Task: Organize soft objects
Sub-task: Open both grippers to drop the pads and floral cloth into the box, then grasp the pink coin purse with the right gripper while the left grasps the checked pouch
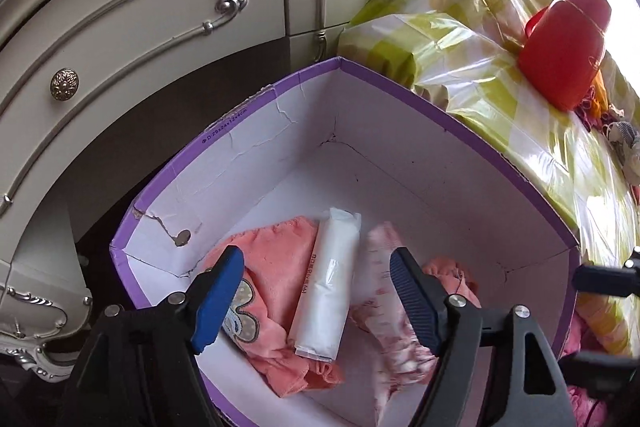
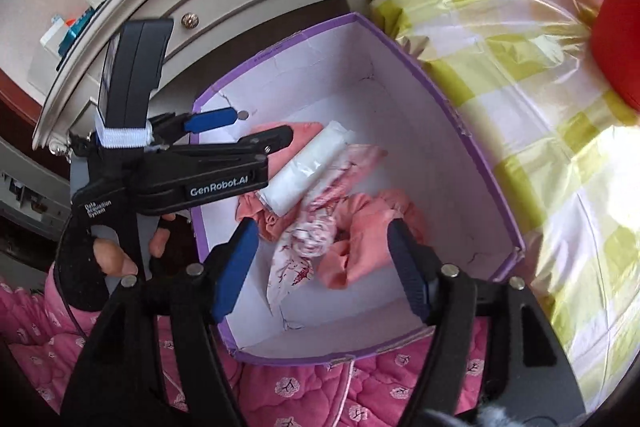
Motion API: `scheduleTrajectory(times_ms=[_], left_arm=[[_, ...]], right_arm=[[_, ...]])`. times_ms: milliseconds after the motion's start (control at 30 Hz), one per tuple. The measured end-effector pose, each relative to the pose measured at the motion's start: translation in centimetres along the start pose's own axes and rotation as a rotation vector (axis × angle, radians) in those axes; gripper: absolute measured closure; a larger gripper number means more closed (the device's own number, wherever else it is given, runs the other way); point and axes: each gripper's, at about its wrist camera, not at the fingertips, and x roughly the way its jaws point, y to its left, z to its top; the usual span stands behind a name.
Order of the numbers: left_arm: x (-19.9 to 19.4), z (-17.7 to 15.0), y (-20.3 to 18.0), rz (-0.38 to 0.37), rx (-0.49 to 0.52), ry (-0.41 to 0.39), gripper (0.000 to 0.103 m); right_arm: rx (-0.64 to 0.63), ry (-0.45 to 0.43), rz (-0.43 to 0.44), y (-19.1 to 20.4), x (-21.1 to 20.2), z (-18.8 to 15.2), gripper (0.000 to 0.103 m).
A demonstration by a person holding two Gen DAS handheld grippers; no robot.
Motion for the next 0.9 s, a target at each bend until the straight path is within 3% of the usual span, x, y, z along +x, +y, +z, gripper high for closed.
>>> scheduleTrajectory(times_ms=[200, 300, 433, 467, 500, 567, 600, 633, 667, 700, 733, 767, 800, 900], left_arm=[[0.2, 0.6, -5.9, -0.026, 0.157, 0.03, 0.027], [0.0, 1.0, -11.7, -0.142, 0.279, 0.044, 0.027], [0.1, 1.0, -21.4, -0.381, 0.461, 0.099, 0.027], [0.5, 0.9, -23.8, -0.369, 0.487, 0.115, 0.004], [1.0, 0.9, -25.7, -0.295, 0.473, 0.116, 0.0], [1.1, 1.2, -27.6, -0.137, 0.315, 0.064, 0.0], [0.3, 1.6, -28.4, -0.233, 0.311, -0.007, 0.001], [-0.3, 2.0, -30.0, -0.353, 0.38, -0.029, 0.003], [-0.8, 2.4, -31.7, -0.353, 0.45, -0.037, 0.015], [-1.3, 2.7, -32.5, -0.308, 0.447, -0.049, 0.025], [-1.8, 3.1, -32.6, -0.313, 0.402, -0.05, 0.025], [-2.3, 3.2, -32.7, -0.369, 0.368, -0.04, 0.023], [-2.7, 3.0, -33.4, -0.411, 0.378, -0.024, 0.021], [-2.4, 3.1, -37.4, -0.441, 0.492, -0.031, 0.021]], right_arm=[[0.193, -0.124, -0.103, -8.8, -4.4, -3.2, 0.033], [0.339, -0.177, -0.16, -14.5, -6.7, -5.8, 0.032], [0.517, -0.287, -0.264, -21.4, -10.5, -9.7, 0.033], [0.551, -0.319, -0.297, -23.0, -11.7, -10.6, 0.033], [0.574, -0.352, -0.343, -24.5, -13.0, -11.5, 0.033], [0.596, -0.407, -0.458, -27.4, -15.3, -12.8, 0.033], [0.618, -0.412, -0.515, -29.0, -16.3, -13.3, 0.032], [0.65, -0.415, -0.553, -30.7, -17.4, -14.1, 0.032], [0.688, -0.428, -0.562, -32.3, -18.4, -14.8, 0.032], [0.718, -0.449, -0.551, -33.5, -19.3, -15.3, 0.032], [0.727, -0.464, -0.545, -34.6, -20.0, -15.6, 0.032], [0.718, -0.468, -0.563, -35.5, -20.6, -15.8, 0.032], [0.7, -0.458, -0.601, -36.3, -20.9, -15.4, 0.032], [0.657, -0.415, -0.705, -39.7, -21.2, -14.1, 0.032]])
